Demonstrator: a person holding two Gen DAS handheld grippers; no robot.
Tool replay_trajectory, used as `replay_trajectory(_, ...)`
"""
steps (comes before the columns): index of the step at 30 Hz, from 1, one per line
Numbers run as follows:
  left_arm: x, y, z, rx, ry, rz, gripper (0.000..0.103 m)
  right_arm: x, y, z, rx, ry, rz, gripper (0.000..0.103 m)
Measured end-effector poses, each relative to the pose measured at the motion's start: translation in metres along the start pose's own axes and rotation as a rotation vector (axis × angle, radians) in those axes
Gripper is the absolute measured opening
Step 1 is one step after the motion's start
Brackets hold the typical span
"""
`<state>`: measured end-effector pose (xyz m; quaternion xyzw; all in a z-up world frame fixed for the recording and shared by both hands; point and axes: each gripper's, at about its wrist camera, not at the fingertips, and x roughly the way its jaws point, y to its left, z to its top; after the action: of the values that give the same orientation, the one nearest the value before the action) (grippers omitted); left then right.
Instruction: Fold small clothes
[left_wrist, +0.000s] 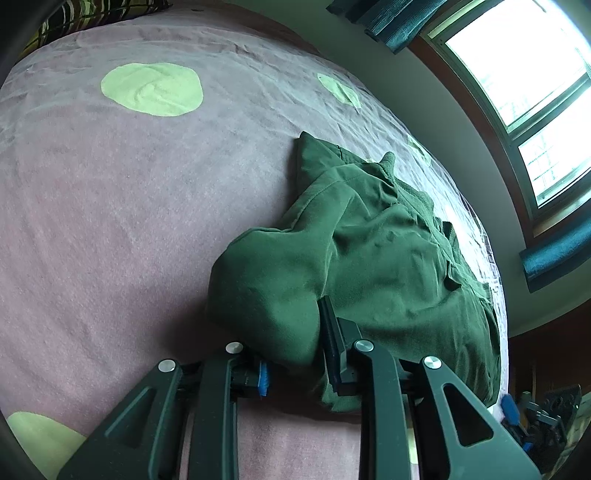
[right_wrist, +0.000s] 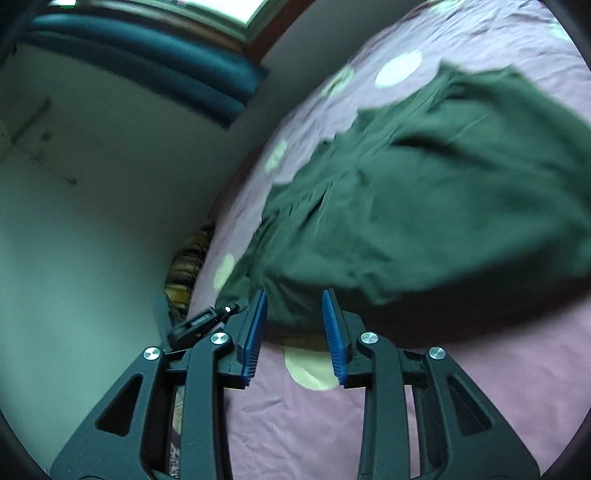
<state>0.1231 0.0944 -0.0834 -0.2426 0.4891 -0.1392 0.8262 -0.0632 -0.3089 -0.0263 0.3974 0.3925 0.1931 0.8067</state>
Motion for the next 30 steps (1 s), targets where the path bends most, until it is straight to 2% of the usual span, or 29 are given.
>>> replay_trajectory(1, 0.0, 0.0, 0.0, 0.0, 0.0, -0.003, 0.025, 0.015, -0.004, -0.002, 0.01, 0.027, -0.032, 0.04)
replay_trajectory(3, 0.0, 0.0, 0.0, 0.001, 0.0, -0.011, 0.026, 0.038, -0.021, -0.006, 0.054, 0.08, -0.095, 0.04)
replay_trajectory(4, 0.0, 0.0, 0.0, 0.002, 0.001, -0.013, 0.028, 0.044, -0.029, -0.007, 0.067, 0.088, -0.099, 0.04)
replay_trajectory(6, -0.001, -0.002, -0.001, 0.003, 0.002, -0.006, 0.03, 0.046, -0.04, -0.009, 0.091, 0.055, -0.08, 0.034)
replay_trajectory(7, -0.002, -0.003, -0.001, 0.005, 0.0, 0.001, 0.03, 0.045, -0.042, -0.01, 0.096, 0.054, -0.079, 0.028)
replay_trajectory(8, -0.003, -0.005, -0.002, 0.011, -0.005, 0.011, 0.03, 0.043, -0.043, -0.009, 0.099, 0.056, -0.065, 0.027)
replay_trajectory(12, -0.012, -0.019, -0.006, 0.057, -0.038, 0.045, 0.033, 0.043, -0.048, -0.007, 0.094, 0.065, -0.058, 0.027)
replay_trajectory(14, -0.012, -0.02, -0.006, 0.061, -0.042, 0.04, 0.036, 0.042, -0.038, -0.002, 0.073, 0.067, -0.08, 0.029)
replay_trajectory(18, -0.005, -0.009, -0.003, 0.028, -0.027, 0.034, 0.036, 0.027, -0.008, 0.013, -0.012, 0.012, -0.091, 0.031)
replay_trajectory(21, -0.002, -0.003, -0.003, 0.002, -0.016, 0.015, 0.037, 0.029, 0.0, 0.028, -0.026, -0.01, -0.084, 0.038)
replay_trajectory(24, -0.003, -0.005, -0.003, 0.018, -0.02, 0.022, 0.037, 0.042, -0.003, 0.043, -0.014, -0.015, -0.069, 0.039)
replay_trajectory(30, -0.003, -0.007, -0.004, 0.03, -0.02, 0.025, 0.038, 0.085, -0.032, 0.053, 0.022, 0.037, -0.168, 0.039)
